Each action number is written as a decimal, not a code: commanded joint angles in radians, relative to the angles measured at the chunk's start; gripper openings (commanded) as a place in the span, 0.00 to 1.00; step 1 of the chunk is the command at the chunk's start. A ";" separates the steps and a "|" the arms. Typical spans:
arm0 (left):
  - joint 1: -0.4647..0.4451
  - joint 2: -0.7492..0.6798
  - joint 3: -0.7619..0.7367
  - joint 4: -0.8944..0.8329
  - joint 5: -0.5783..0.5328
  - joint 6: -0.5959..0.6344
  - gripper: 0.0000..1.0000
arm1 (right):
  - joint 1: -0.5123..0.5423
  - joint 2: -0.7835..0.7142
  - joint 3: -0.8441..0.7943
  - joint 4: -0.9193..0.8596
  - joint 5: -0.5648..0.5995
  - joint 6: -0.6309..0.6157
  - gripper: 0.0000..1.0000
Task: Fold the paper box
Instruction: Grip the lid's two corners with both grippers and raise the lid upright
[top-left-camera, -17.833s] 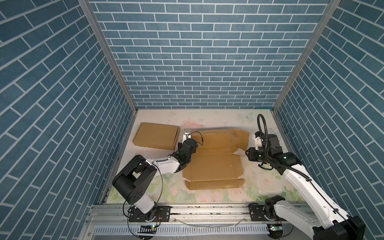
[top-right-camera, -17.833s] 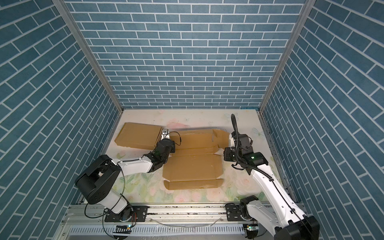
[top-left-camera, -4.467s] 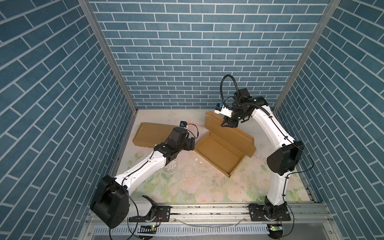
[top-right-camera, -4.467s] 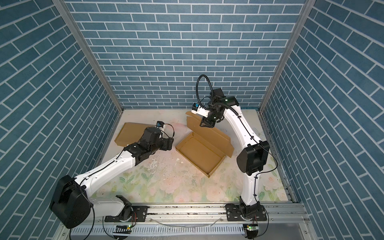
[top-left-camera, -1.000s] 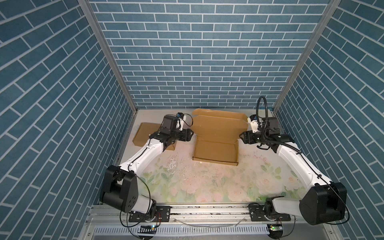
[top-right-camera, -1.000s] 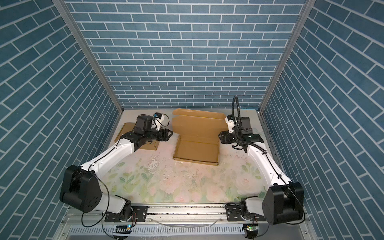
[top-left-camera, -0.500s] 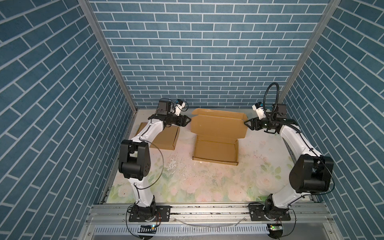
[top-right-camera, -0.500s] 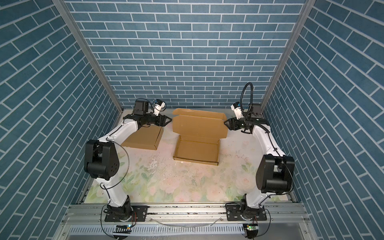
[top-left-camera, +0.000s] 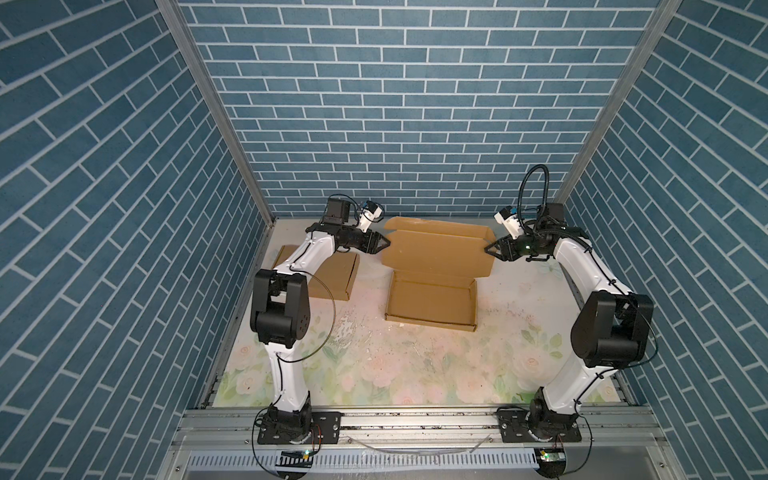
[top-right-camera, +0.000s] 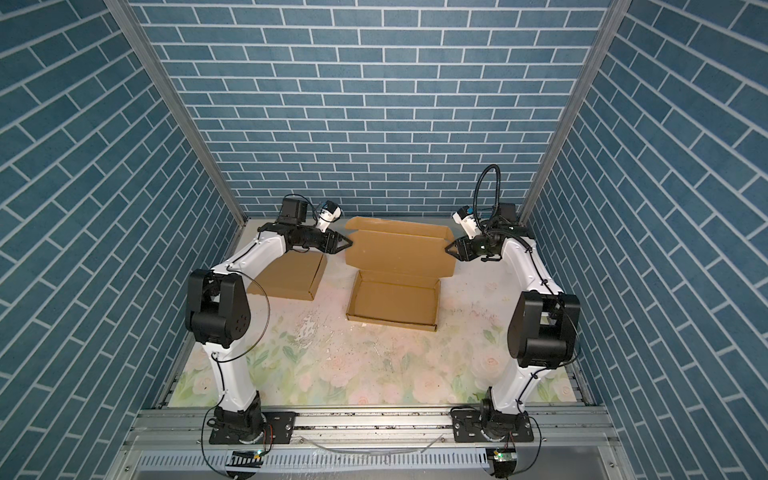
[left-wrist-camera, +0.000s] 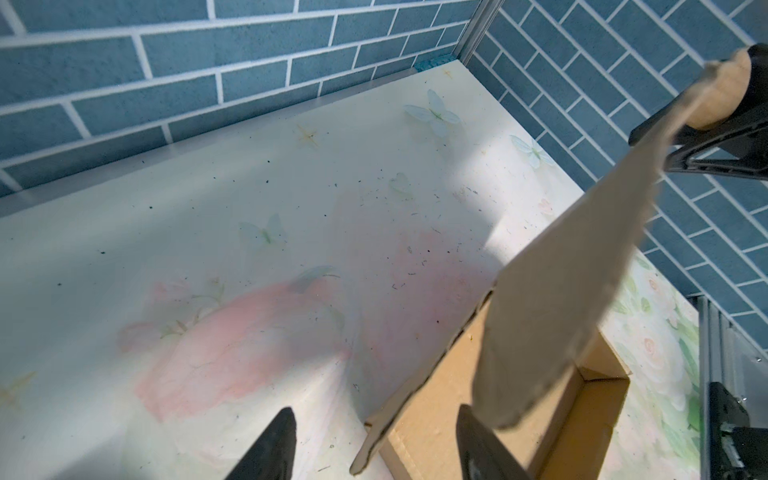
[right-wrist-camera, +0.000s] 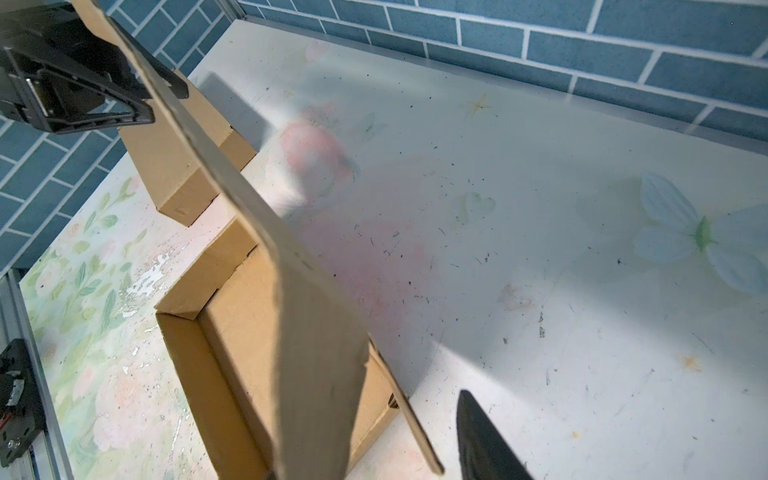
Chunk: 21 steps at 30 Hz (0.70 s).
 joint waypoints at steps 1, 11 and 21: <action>-0.010 0.028 0.037 -0.017 0.032 0.002 0.57 | 0.007 0.013 0.035 -0.045 -0.039 -0.084 0.43; -0.030 0.045 0.043 -0.024 0.042 0.004 0.30 | 0.021 0.010 0.035 -0.067 -0.033 -0.103 0.29; -0.032 -0.016 -0.019 0.040 -0.004 -0.033 0.11 | 0.050 -0.029 -0.013 -0.005 0.030 -0.048 0.10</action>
